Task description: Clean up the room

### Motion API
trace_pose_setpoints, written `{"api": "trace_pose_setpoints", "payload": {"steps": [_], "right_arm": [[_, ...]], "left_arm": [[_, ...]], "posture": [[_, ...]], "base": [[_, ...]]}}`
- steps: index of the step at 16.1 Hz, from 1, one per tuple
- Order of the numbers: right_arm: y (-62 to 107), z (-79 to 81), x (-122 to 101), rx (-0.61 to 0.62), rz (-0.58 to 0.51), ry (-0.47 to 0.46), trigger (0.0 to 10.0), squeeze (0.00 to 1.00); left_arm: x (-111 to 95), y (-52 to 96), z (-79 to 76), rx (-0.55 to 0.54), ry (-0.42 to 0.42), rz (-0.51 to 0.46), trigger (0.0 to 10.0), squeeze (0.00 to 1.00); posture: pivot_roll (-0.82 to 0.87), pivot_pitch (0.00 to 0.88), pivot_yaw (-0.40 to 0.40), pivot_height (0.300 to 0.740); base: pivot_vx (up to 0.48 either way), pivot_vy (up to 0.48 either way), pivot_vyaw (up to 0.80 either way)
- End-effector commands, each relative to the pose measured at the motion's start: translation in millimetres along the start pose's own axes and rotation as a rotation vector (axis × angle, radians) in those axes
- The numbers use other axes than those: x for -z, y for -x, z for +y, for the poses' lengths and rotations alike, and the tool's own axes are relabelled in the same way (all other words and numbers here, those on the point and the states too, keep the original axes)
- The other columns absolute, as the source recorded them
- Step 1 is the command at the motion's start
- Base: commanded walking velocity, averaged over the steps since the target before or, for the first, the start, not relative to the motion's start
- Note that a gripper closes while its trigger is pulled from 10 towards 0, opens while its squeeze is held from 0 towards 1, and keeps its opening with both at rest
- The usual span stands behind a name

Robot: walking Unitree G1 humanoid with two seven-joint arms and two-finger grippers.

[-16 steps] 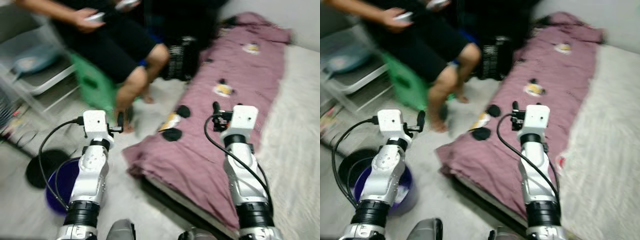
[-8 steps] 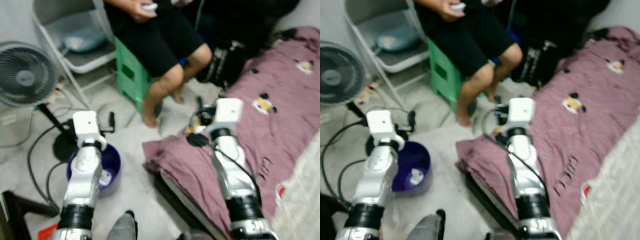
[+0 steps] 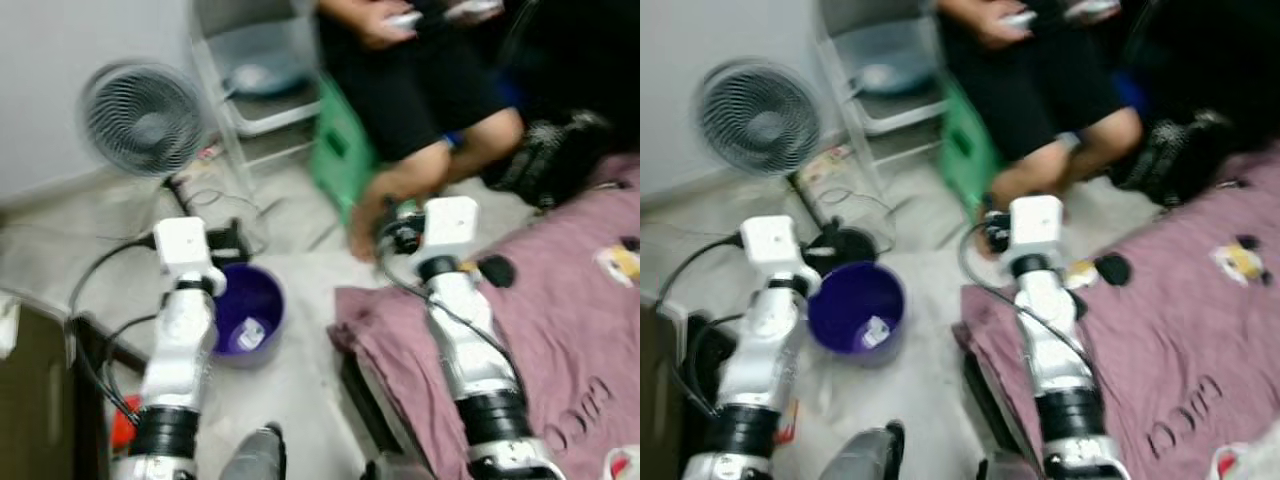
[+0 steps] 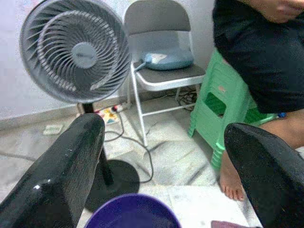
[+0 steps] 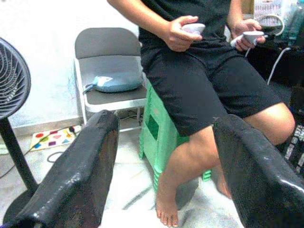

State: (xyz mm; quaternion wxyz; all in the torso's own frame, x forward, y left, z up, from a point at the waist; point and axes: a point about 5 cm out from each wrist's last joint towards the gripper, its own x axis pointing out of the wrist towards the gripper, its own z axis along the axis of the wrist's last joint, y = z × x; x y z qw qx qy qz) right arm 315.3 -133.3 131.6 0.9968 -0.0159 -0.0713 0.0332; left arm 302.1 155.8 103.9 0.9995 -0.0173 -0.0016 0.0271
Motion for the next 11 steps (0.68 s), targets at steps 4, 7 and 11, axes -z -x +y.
{"api": "trace_pose_setpoints", "payload": {"steps": [4, 7, 11], "right_arm": [[-1.0, 7.2, -0.8, -0.020, -0.003, -0.016, 10.0, 0.00], [-1.8, 7.5, -0.8, -0.022, -0.005, -0.017, 10.0, 0.00], [-2.9, 6.6, -1.0, -0.021, -0.007, -0.014, 10.0, 0.00]], "left_arm": [[1.8, 1.4, 8.9, -0.020, -0.013, 0.016, 10.0, 0.00], [1.7, 1.8, 9.4, -0.022, -0.016, 0.015, 10.0, 0.00], [0.9, 1.7, 8.3, -0.017, -0.019, 0.011, 10.0, 0.00]], "posture": [[-0.01, 0.107, -0.007, 0.740], [-0.01, 0.104, -0.006, 0.740], [-0.01, 0.101, -0.004, 0.740]], "base": [[0.000, 0.000, 0.80], [0.000, 0.000, 0.80], [0.000, 0.000, 0.80]]}}
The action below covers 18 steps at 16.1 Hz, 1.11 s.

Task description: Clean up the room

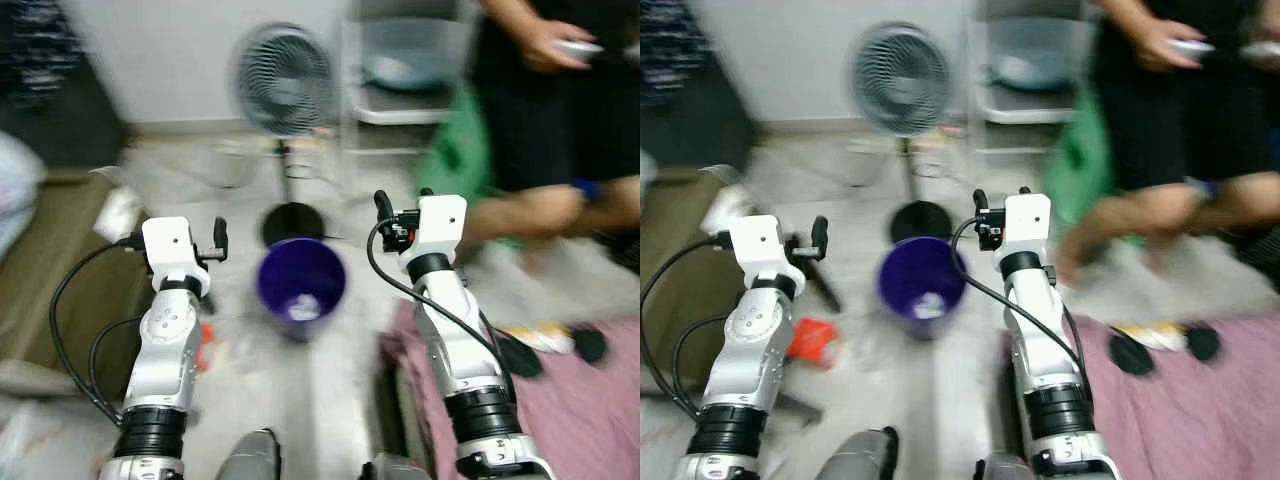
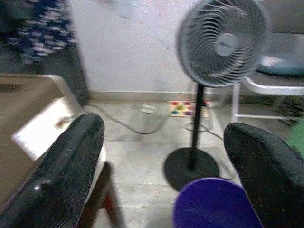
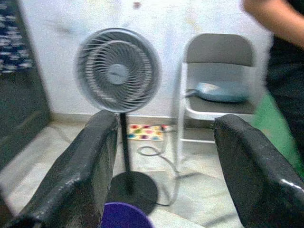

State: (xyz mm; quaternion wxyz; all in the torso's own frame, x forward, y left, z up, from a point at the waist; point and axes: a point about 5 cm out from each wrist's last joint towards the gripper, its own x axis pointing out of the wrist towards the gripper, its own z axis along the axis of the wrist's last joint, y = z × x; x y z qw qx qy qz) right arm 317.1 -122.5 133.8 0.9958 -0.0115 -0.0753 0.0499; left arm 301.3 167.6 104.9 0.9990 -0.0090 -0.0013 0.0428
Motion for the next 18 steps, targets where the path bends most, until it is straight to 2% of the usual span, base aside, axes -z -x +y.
{"api": "trace_pose_setpoints", "payload": {"steps": [1, 18], "right_arm": [[0.0, -4.3, 1.3, 0.013, 0.002, -0.002, 10.0, 0.00], [-0.8, -8.0, 1.2, 0.034, -0.004, -0.003, 10.0, 0.00]], "left_arm": [[2.1, 1.6, -3.8, 0.015, -0.003, 0.011, 10.0, 0.00], [0.3, -0.2, -5.3, -0.003, -0.011, 0.007, 10.0, 0.00]], "posture": [[-0.01, 0.101, -0.004, 0.740], [-0.01, 0.113, 0.004, 0.740]], "base": [[0.000, 0.000, 0.80], [0.000, 0.000, 0.80]]}}
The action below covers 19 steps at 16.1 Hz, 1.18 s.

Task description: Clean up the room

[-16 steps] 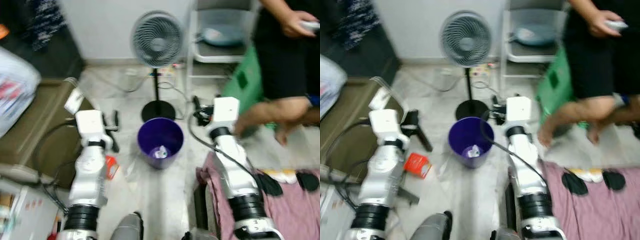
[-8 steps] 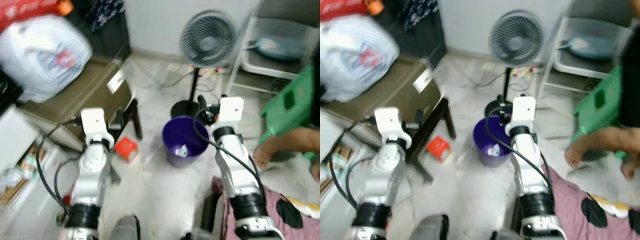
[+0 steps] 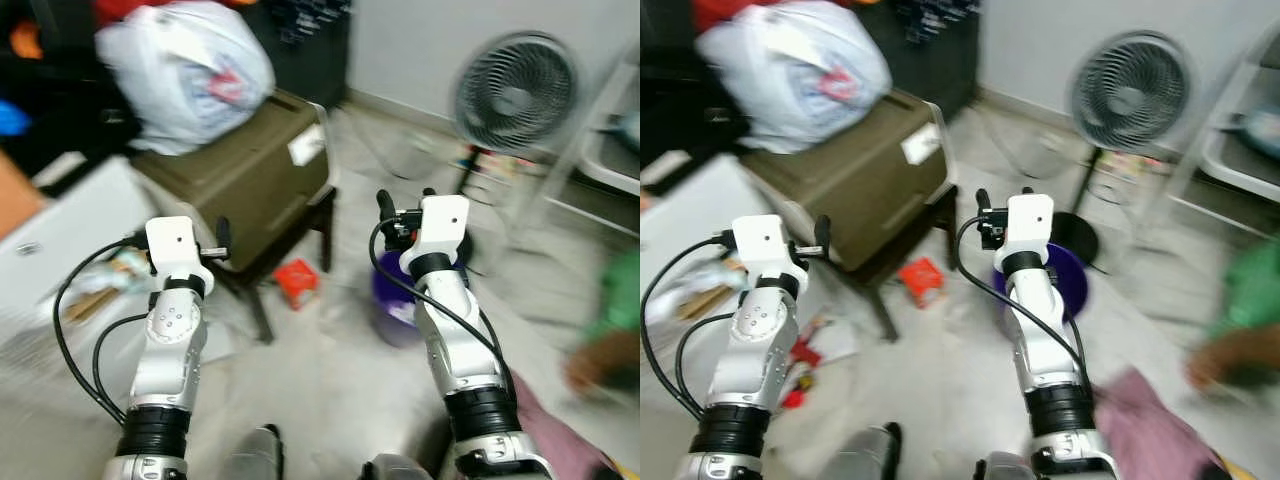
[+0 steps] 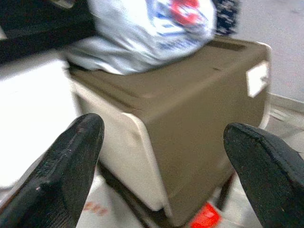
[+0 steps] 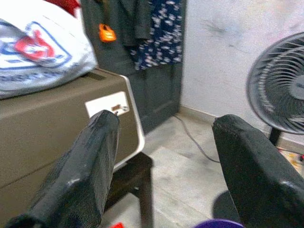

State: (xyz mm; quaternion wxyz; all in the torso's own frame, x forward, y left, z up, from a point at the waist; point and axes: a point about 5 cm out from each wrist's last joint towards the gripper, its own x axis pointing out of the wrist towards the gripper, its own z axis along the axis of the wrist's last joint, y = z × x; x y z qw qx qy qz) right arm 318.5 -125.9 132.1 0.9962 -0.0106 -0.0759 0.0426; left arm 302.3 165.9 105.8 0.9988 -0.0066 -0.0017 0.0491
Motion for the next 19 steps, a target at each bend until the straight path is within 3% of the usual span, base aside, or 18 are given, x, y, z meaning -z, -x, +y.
{"api": "trace_pose_setpoints", "payload": {"steps": [1, 19], "right_arm": [[-0.1, -5.0, -0.8, 0.020, -0.003, -0.002, 10.0, 0.00], [1.7, -6.5, 1.5, 0.025, 0.002, 0.004, 10.0, 0.00]], "left_arm": [[0.9, 0.8, -3.6, 0.008, -0.006, 0.007, 10.0, 0.00], [3.6, 0.9, -6.5, 0.027, -0.004, 0.035, 10.0, 0.00]], "posture": [[-0.01, 0.114, 0.005, 0.740], [-0.02, 0.114, 0.008, 0.740]], "base": [[0.000, 0.000, 0.80], [0.000, 0.000, 0.80]]}}
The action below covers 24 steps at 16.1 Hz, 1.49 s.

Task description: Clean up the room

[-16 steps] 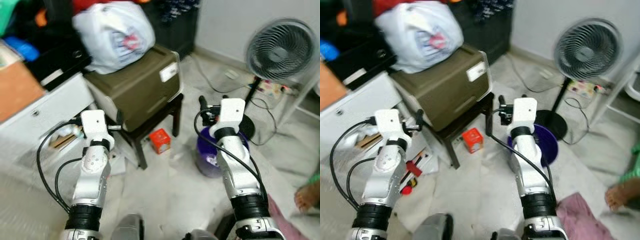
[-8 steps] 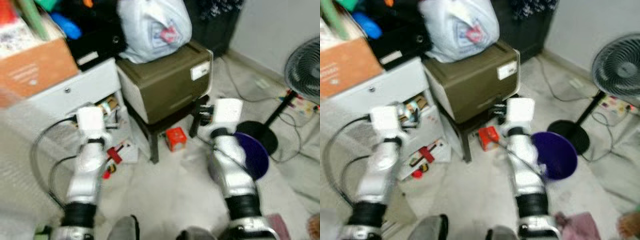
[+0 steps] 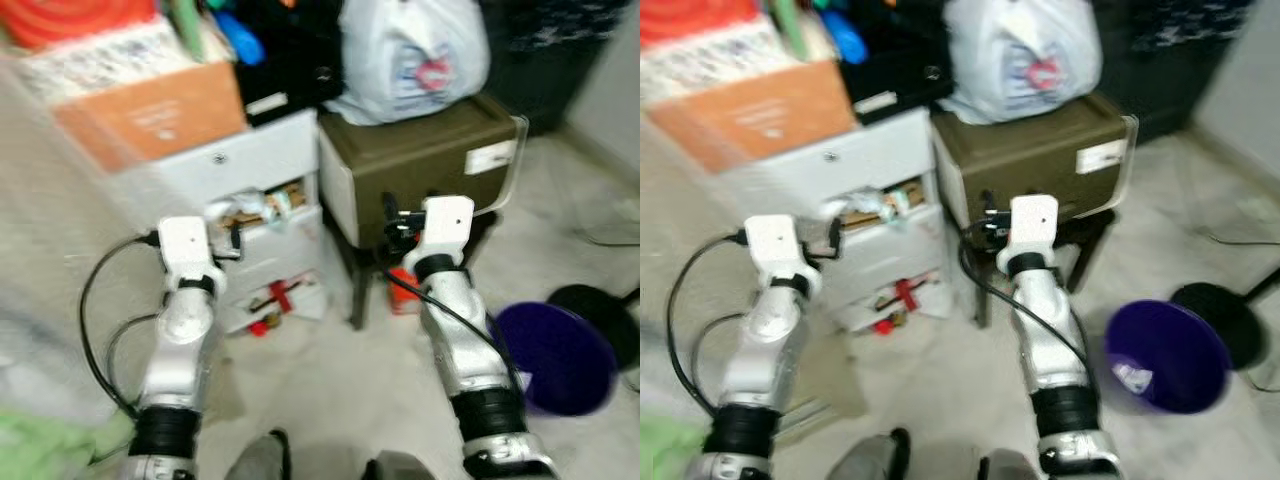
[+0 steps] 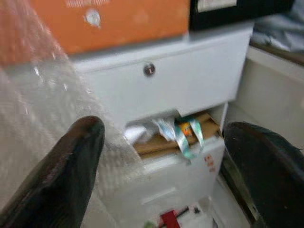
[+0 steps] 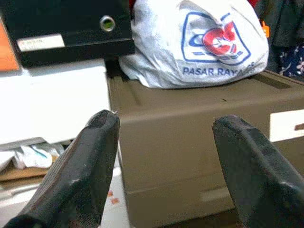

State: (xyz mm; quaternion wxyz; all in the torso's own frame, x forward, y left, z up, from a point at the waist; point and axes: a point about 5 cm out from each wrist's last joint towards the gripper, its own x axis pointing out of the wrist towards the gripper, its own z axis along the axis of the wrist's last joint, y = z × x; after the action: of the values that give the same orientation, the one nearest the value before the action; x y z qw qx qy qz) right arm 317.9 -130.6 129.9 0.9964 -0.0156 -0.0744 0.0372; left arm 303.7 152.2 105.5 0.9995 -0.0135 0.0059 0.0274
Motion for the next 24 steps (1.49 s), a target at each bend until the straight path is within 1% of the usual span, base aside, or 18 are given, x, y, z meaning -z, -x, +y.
{"api": "trace_pose_setpoints", "payload": {"steps": [1, 5, 7, 10, 11, 13, 14, 15, 16, 17, 19, 20, 21, 22, 23, 24], "right_arm": [[1.1, -2.5, 0.1, 0.014, 0.000, -0.004, 10.0, 0.00], [0.6, -1.9, -0.6, 0.011, -0.003, -0.003, 10.0, 0.00], [1.3, -3.1, 0.0, 0.014, -0.002, 0.001, 10.0, 0.00], [5.7, -5.2, 2.7, 0.015, 0.006, 0.010, 10.0, 0.00], [11.7, -10.6, 6.2, 0.016, 0.018, 0.036, 10.0, 0.00], [23.9, -27.0, 15.4, 0.036, 0.051, 0.103, 10.0, 0.00], [31.9, -43.8, 23.0, 0.078, 0.081, 0.158, 10.0, 0.00], [34.8, -49.9, 26.0, 0.092, 0.093, 0.175, 10.0, 0.00], [39.4, -59.2, 34.2, 0.116, 0.123, 0.211, 10.0, 0.00], [44.8, -67.4, 44.6, 0.132, 0.162, 0.246, 10.0, 0.00], [53.8, -74.4, 61.0, 0.139, 0.226, 0.279, 10.0, 0.00], [60.3, -78.4, 71.1, 0.142, 0.267, 0.298, 10.0, 0.00], [64.2, -81.2, 76.7, 0.147, 0.291, 0.308, 10.0, 0.00], [72.2, -88.0, 87.2, 0.166, 0.339, 0.318, 10.0, 0.00], [78.2, -94.3, 95.4, 0.191, 0.387, 0.307, 10.0, 0.00], [83.2, -100.9, 103.6, 0.224, 0.439, 0.275, 10.0, 0.00]], "left_arm": [[4.2, 2.4, 6.1, 0.008, -0.009, 0.027, 10.0, 0.00], [4.4, 3.3, 1.4, 0.058, -0.023, 0.027, 10.0, 0.00], [0.9, 4.9, -5.6, 0.109, -0.043, 0.006, 10.0, 0.00], [-2.5, 9.5, -10.5, 0.183, -0.066, -0.015, 10.0, 0.00], [-2.6, 15.1, -11.9, 0.244, -0.074, -0.013, 10.0, 0.00], [1.3, 29.3, -13.7, 0.369, -0.113, 0.018, 10.0, 0.00], [11.7, 43.8, -16.5, 0.503, -0.152, 0.094, 10.0, 0.00], [16.5, 50.4, -17.6, 0.561, -0.162, 0.133, 10.0, 0.00], [23.3, 59.6, -16.7, 0.627, -0.181, 0.184, 10.0, 0.00], [28.3, 67.2, -15.3, 0.679, -0.177, 0.235, 10.0, 0.00], [31.7, 75.3, -12.6, 0.754, -0.195, 0.287, 10.0, 0.00], [33.5, 82.3, -9.0, 0.802, -0.195, 0.334, 10.0, 0.00], [35.7, 87.0, -5.3, 0.825, -0.193, 0.368, 10.0, 0.00], [40.8, 94.5, 6.4, 0.841, -0.193, 0.425, 10.0, 0.00], [45.3, 95.1, 19.5, 0.801, -0.178, 0.458, 10.0, 0.00], [50.0, 94.3, 34.2, 0.747, -0.153, 0.490, 10.0, 0.00]], "posture": [[-0.02, 0.114, 0.008, 0.740], [-0.02, 0.114, 0.008, 0.740], [-0.02, 0.108, 0.006, 0.740], [-0.02, 0.104, 0.006, 0.740], [-0.02, 0.102, 0.006, 0.740], [-0.02, 0.103, 0.004, 0.740], [-0.01, 0.109, 0.005, 0.740], [-0.02, 0.110, 0.005, 0.740], [-0.02, 0.114, 0.008, 0.740], [-0.02, 0.114, 0.008, 0.740], [-0.01, 0.118, 0.013, 0.740], [-0.01, 0.118, 0.014, 0.740], [0.00, 0.119, 0.014, 0.740], [0.00, 0.120, 0.015, 0.740], [0.00, 0.121, 0.016, 0.740], [0.01, 0.122, 0.017, 0.740]], "base": [[0.000, 0.000, 0.80], [0.000, 0.000, 0.74], [0.000, 0.000, 0.00], [0.000, 0.000, 0.00], [0.000, 0.000, 0.00], [0.000, 0.000, 0.00], [0.000, 0.000, 0.00], [0.000, 0.000, 0.00], [0.000, 0.000, 0.00], [0.000, 0.000, 0.00], [0.000, 0.000, 0.00], [0.000, 0.000, 0.00], [0.000, 0.000, 0.00], [0.000, 0.000, 0.00], [0.000, 0.000, 0.00], [0.000, 0.000, 0.00]]}}
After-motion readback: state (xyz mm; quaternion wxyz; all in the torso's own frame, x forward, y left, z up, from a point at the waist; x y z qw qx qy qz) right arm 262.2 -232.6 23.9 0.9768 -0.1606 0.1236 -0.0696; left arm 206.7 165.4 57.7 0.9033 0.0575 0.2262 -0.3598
